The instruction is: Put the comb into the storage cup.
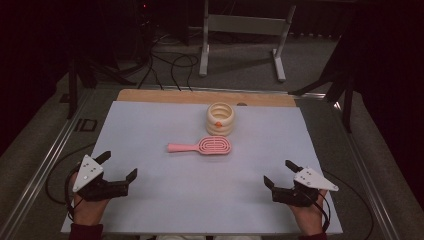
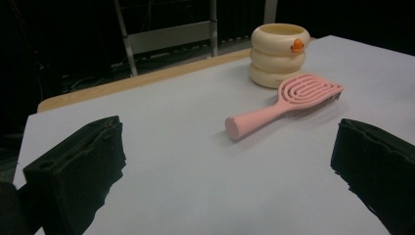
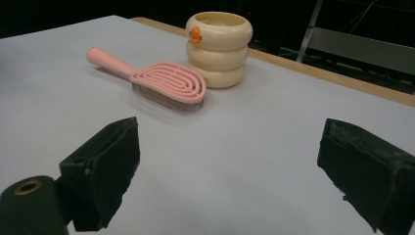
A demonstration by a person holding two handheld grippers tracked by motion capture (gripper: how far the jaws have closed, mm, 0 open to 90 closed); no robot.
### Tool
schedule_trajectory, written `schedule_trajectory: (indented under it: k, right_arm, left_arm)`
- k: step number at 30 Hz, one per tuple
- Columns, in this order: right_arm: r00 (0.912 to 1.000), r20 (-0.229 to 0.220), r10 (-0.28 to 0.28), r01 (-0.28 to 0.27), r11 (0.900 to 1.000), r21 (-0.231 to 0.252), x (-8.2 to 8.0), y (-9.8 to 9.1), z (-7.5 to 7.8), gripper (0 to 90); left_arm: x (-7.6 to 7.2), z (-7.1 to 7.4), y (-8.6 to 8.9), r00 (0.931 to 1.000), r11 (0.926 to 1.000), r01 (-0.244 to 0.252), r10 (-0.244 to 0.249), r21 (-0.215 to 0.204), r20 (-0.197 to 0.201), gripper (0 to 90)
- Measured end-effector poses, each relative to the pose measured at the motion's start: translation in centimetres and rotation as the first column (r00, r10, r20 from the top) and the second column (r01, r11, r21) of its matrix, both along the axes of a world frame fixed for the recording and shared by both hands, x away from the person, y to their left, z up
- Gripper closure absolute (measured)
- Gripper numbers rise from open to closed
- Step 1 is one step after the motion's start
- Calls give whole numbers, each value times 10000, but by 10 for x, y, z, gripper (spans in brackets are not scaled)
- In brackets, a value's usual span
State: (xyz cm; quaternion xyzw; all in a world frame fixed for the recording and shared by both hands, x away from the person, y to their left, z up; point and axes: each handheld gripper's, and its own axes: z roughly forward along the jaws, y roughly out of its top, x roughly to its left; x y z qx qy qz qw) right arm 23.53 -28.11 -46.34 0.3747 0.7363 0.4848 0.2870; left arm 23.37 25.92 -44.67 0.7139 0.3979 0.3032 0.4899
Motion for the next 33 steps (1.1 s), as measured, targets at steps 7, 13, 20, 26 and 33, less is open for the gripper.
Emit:
schedule_trajectory:
  k: [7,13,20,26,33]
  right_arm:
    - [10000,5,-30,30,10000,26,-1,-1,-1,87]
    - [10000,24,-48,48,10000,26,0,-2,-3,87]
    - [9999,-51,-160,161,9998,139,0,-6,-5,87]
    - [9996,-16,-268,268,9995,178,0,-8,-5,87]
    - [9995,-53,-325,327,9992,239,1,-10,-6,87]
  left_arm:
    - [0,-1,0,10000,9999,-48,47,-111,-70,1]
    - [0,-1,-1,9999,9998,-26,23,-182,-128,1]
    - [1,3,-4,9996,10000,-5,7,84,-295,1]
    - [6,4,-5,9992,9999,68,-65,75,-395,1]
    - [12,10,-10,9992,9995,224,-217,229,-325,1]
